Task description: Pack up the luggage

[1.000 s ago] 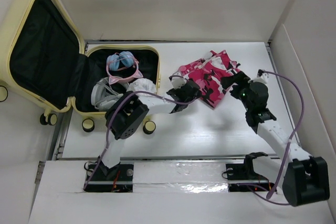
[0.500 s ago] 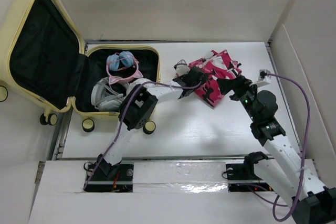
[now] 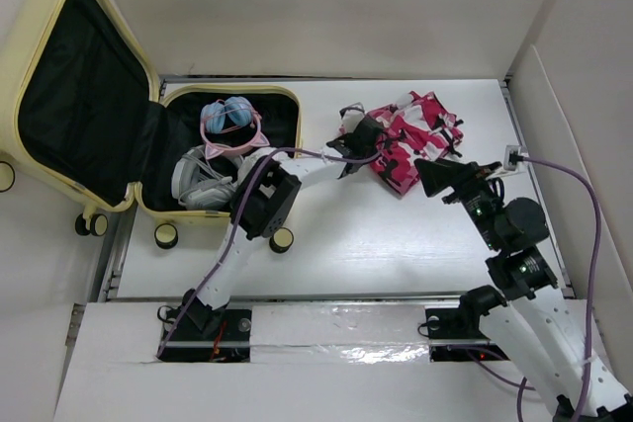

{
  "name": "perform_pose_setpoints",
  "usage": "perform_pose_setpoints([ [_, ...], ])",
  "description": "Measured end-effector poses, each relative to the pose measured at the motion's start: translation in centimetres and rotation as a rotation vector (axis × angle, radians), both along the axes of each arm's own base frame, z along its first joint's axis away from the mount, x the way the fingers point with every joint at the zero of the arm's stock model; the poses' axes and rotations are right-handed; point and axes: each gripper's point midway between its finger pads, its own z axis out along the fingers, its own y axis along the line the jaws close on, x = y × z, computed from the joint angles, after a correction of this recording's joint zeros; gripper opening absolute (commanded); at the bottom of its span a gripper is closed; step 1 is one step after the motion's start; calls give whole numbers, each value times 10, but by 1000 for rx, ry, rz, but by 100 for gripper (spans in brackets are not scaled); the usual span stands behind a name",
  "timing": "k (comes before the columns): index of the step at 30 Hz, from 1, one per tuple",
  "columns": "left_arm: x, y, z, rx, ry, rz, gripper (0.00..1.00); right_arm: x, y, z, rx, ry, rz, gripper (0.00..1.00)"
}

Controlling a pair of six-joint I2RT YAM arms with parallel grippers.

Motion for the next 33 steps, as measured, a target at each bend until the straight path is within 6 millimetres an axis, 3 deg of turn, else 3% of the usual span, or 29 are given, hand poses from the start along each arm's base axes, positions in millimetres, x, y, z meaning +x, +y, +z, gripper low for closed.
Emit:
perform_pose_setpoints([
  [5, 14, 13, 2, 52, -29, -76, 0, -11, -4, 13, 14, -49, 0, 94],
  [9, 15, 19, 13, 106, -53, -161, 0, -4, -3, 5, 5, -21, -9, 94],
  [11, 12, 24, 28, 143, -56, -214, 0, 1, -3, -2, -5, 0, -20, 94],
  [14, 10, 30, 72, 164, -92, -283, 0, 6, -3, -12, -18, 26, -32, 94],
  [18, 4, 57, 160, 140, -185, -329, 0, 11, -3, -19, -31, 47, -38, 94],
  [20, 3, 92, 209, 111, -246, -309, 0, 14, -5, -23, -36, 55, -47, 94],
  [21, 4, 118, 231, 101, -271, -280, 0, 15, -6, -25, -37, 61, -52, 94],
  [23, 7, 184, 268, 80, -326, -189, 0, 17, -9, -27, -40, 66, -63, 94],
  [25, 8, 258, 289, 72, -365, -71, 0, 18, -12, -28, -41, 68, -68, 94],
  [27, 5, 332, 286, 76, -363, 55, 0, 19, -13, -28, -42, 69, -69, 94],
  [29, 2, 387, 267, 84, -338, 165, 0, 19, -14, -28, -43, 68, -67, 94],
  [31, -6, 423, 233, 84, -279, 229, 0, 20, -16, -28, -44, 68, -68, 94],
  [33, -19, 443, 191, 82, -190, 268, 0, 20, -16, -28, -44, 67, -67, 94],
])
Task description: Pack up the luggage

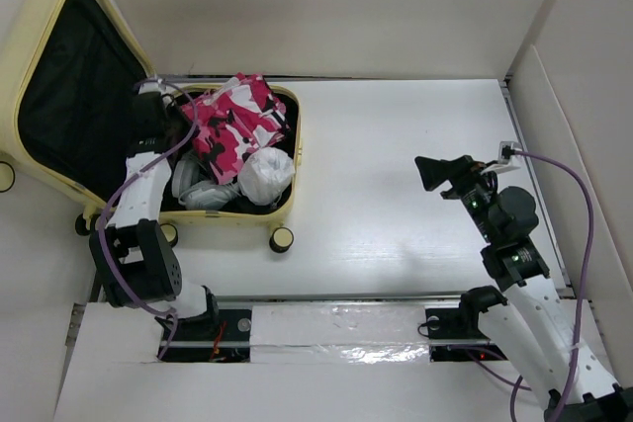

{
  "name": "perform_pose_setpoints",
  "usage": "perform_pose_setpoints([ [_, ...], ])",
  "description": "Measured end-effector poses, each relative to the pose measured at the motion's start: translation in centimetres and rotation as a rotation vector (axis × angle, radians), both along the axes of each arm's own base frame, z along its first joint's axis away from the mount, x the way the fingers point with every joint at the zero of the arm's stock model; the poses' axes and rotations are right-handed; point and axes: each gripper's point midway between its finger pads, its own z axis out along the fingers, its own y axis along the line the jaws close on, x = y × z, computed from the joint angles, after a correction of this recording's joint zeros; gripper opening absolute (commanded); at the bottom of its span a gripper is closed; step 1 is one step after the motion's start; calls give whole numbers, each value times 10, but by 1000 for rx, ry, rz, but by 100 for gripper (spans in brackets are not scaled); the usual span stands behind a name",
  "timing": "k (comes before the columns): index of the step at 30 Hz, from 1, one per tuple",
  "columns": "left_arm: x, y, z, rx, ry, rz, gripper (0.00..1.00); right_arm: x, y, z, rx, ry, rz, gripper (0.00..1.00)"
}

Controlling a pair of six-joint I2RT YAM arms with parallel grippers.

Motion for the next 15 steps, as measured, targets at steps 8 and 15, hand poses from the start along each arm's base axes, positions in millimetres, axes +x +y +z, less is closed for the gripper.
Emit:
perform_pose_setpoints([
  [8, -32, 43, -50, -8, 109, 125, 0, -1, 2, -1, -4, 3, 20, 94],
  [15, -44, 47, -47, -4, 127, 178, 0, -1, 5, -3, -10, 6, 40, 94],
])
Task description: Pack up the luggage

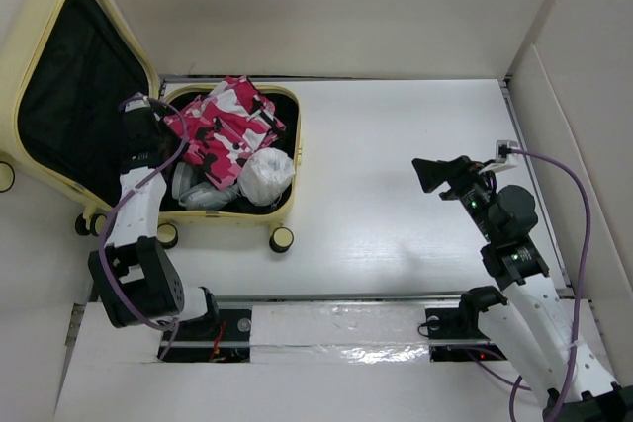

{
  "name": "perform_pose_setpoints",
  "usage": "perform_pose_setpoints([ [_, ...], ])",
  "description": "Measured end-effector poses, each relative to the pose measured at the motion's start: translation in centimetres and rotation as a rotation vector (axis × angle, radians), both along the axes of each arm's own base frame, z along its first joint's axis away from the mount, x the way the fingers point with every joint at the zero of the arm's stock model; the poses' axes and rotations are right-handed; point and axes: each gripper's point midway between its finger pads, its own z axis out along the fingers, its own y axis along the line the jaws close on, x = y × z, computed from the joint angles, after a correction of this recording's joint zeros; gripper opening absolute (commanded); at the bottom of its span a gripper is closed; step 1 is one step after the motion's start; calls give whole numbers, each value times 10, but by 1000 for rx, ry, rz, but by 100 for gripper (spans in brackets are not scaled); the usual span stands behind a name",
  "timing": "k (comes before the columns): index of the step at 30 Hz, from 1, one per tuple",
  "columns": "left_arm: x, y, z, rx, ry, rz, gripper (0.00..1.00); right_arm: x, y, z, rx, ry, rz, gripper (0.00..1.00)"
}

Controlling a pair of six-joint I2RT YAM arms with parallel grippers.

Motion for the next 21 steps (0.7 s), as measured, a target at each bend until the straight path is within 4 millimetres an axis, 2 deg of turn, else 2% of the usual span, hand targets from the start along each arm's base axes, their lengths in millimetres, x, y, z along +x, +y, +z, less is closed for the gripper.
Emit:
perform_pose_setpoints([
  [1, -3, -1, 0, -5, -2, 7, 0, 0, 0, 0, 0, -1, 1, 95],
  [2, -8, -1, 0, -10, -5, 17, 8, 0, 0, 0, -1, 0, 3, 95],
  [3, -13, -2, 0, -12, -7, 28, 20, 0, 1, 0, -2, -1, 4, 95],
  [6, -33, 2, 2, -2, -2, 77, 36, -1, 1, 0, -4, -2, 9, 95],
  [7, -39, 3, 4, 3, -2, 92, 45, -1, 2, 0, -5, -2, 11, 95],
  [8, -45, 5, 7, 7, -11, 107, 67, -1, 2, 0, -6, -2, 14, 95],
  [9, -51, 6, 10, 17, -19, 118, 74, -1, 3, -1, -8, -2, 17, 95],
  [11, -58, 7, 20, 14, -48, 148, 79, -2, 4, -1, -11, 0, 25, 95],
  [13, -63, 9, 30, 19, -77, 171, 74, -2, 5, -3, -18, 1, 35, 85],
  [14, -66, 10, 35, 21, -91, 184, 65, -2, 6, -4, -23, 4, 41, 59],
  [15, -68, 10, 39, 20, -104, 195, 57, -1, 7, -5, -31, 5, 48, 37],
  [16, -72, 12, 44, 26, -117, 213, 43, -1, 8, -6, -30, 7, 54, 19],
  [17, -76, 13, 51, 27, -140, 232, 5, -1, 10, -8, -33, 13, 62, 8],
  [18, -83, 16, 60, 34, -165, 260, 0, 0, 11, -9, -40, 14, 70, 0],
  [21, -121, 28, 104, 93, -306, 389, 0, 2, 16, -16, -54, 36, 96, 0],
])
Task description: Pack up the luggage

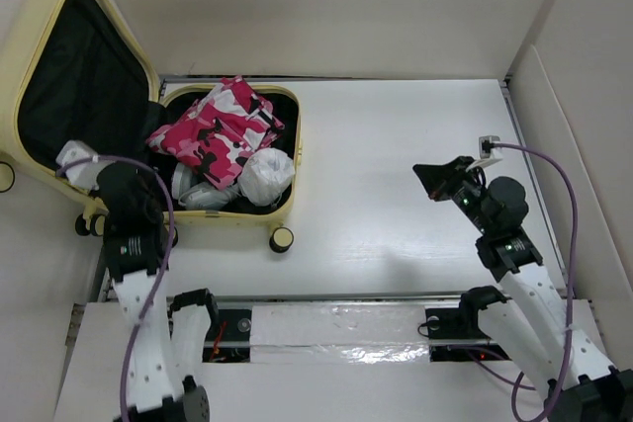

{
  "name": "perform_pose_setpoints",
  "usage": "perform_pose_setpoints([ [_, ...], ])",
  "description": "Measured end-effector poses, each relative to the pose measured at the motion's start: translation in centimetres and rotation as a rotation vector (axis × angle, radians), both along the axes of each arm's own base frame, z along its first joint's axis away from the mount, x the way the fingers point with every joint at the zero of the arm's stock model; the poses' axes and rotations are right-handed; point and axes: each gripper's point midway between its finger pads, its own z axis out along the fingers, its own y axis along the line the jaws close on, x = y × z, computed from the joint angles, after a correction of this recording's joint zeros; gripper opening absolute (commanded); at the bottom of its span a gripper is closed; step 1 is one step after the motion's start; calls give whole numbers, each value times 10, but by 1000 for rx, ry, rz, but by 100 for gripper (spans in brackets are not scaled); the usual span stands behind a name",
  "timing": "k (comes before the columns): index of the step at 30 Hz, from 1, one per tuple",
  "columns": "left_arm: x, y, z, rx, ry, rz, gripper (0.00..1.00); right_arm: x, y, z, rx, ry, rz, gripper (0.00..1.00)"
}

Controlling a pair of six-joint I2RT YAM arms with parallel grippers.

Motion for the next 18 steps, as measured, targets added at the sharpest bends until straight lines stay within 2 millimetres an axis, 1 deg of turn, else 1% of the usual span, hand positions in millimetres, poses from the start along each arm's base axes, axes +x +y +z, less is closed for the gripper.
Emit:
perform_pose_setpoints([
  [1, -15, 4, 13, 15, -47, 53, 0, 1, 2, -4, -6, 11, 10, 0],
  [2, -28, 8, 25, 31, -92, 103, 0, 2, 4, -7, -12, 21, 19, 5],
  [3, -43, 13, 40, 49, -145, 158, 2, 2, 5, -10, -16, 30, 29, 9],
  [4, -54, 20, 48, 64, -173, 214, 13, 3, 7, -13, -22, 37, 38, 13],
  [5, -63, 29, 52, 81, -179, 279, 36, 3, 8, -15, -25, 44, 46, 24],
  [6, -70, 37, 51, 99, -165, 337, 52, 3, 10, -17, -27, 51, 54, 29],
  [8, -79, 53, 39, 128, -87, 451, 81, 4, 13, -21, -34, 61, 75, 37],
  [9, -82, 59, 32, 144, -43, 496, 84, 3, 15, -22, -37, 64, 88, 40],
  [10, -82, 65, 26, 158, -3, 530, 85, 3, 17, -24, -40, 68, 103, 42],
  [12, -81, 75, 15, 200, 90, 587, 84, 1, 22, -26, -46, 74, 133, 43],
  [13, -80, 79, 11, 221, 134, 610, 83, 1, 24, -27, -49, 76, 149, 44],
  [15, -75, 90, 8, 256, 227, 662, 76, 0, 29, -29, -57, 81, 169, 45],
  [16, -73, 97, 10, 267, 252, 690, 75, -1, 31, -29, -62, 83, 179, 46],
  [18, -66, 110, 3, 276, 313, 723, 73, -1, 34, -27, -72, 79, 192, 46],
])
